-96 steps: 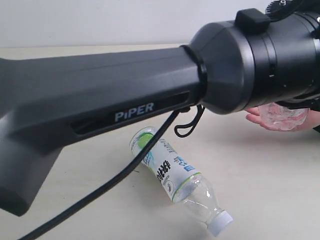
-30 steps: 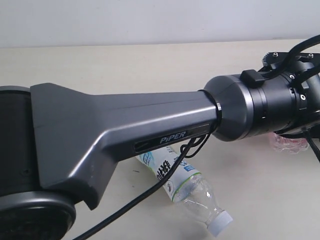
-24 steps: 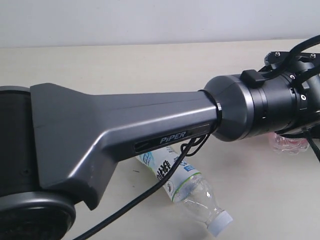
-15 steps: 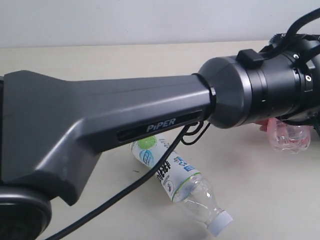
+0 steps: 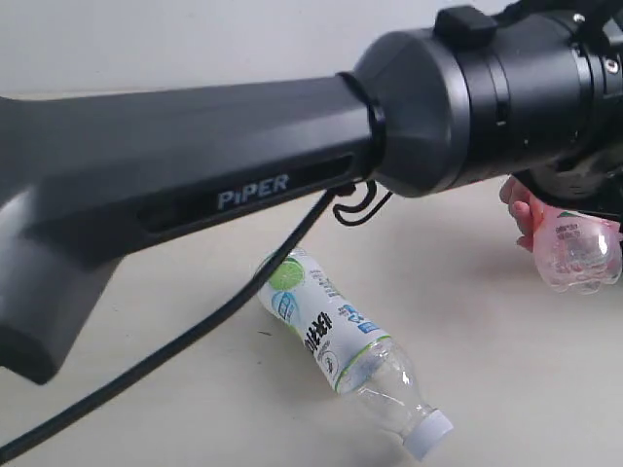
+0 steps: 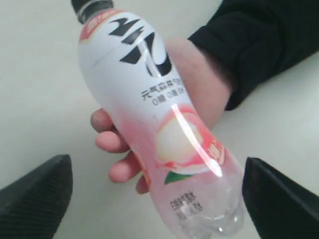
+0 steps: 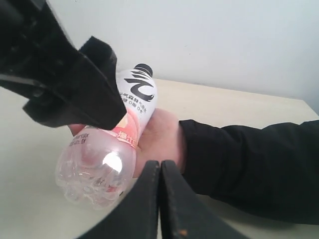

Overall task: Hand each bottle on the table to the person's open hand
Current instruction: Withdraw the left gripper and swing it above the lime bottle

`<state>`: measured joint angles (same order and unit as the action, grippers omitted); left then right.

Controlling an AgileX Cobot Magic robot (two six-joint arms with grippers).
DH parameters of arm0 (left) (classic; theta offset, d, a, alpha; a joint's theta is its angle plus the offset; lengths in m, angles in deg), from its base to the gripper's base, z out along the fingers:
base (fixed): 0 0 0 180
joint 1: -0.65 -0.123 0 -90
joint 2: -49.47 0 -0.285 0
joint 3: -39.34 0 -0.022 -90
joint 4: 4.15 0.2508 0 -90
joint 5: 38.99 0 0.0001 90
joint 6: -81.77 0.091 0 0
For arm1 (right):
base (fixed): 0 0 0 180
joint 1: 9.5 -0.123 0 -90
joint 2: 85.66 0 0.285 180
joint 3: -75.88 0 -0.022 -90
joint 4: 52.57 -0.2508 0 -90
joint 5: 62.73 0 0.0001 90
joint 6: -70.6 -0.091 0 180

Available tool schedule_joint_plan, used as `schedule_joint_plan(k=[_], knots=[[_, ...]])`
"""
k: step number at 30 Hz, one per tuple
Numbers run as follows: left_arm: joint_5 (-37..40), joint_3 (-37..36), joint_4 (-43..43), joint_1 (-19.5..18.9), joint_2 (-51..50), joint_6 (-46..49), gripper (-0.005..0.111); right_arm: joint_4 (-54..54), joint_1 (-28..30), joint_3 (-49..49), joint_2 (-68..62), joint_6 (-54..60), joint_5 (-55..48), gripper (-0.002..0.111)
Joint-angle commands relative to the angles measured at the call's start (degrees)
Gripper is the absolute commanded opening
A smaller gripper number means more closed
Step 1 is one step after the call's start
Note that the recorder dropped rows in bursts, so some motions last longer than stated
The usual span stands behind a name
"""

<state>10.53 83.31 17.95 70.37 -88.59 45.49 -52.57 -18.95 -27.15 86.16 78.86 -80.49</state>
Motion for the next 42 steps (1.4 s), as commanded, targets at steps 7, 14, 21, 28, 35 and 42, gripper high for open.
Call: schedule_joint_plan(k=[7,14,21,28,35,42], knots=[[9.4,0.3,-7.0,-1.0,4.9,18.7,0.023,0.0,-0.2,0.2,0.4,0.0,0.3,0.0],[11.4,-0.9,-7.0,-5.9,6.0,18.5,0.0,0.0,-0.2,0.2,0.4,0.0,0.3,0.0],[3.8,-14.2,-7.0,-10.6,10.7,19.8,0.0,0.0,-0.2,0.2,0.4,0.0,0.3,0.0],[-6.9,-34.6,-8.0,-15.7,22.5,19.3,0.0,0.0,-0.2,0.2,0.4,0.0,0.3,0.0],[-23.8,-59.0,-8.4,-18.3,38.8,16.3,0.0,0.0,-0.2,0.2,0.4,0.0,0.7,0.0],[-36.8,-75.8,-7.8,-18.3,53.6,16.1,0.0,0.0,-0.2,0.2,0.4,0.0,0.7,0.0]])
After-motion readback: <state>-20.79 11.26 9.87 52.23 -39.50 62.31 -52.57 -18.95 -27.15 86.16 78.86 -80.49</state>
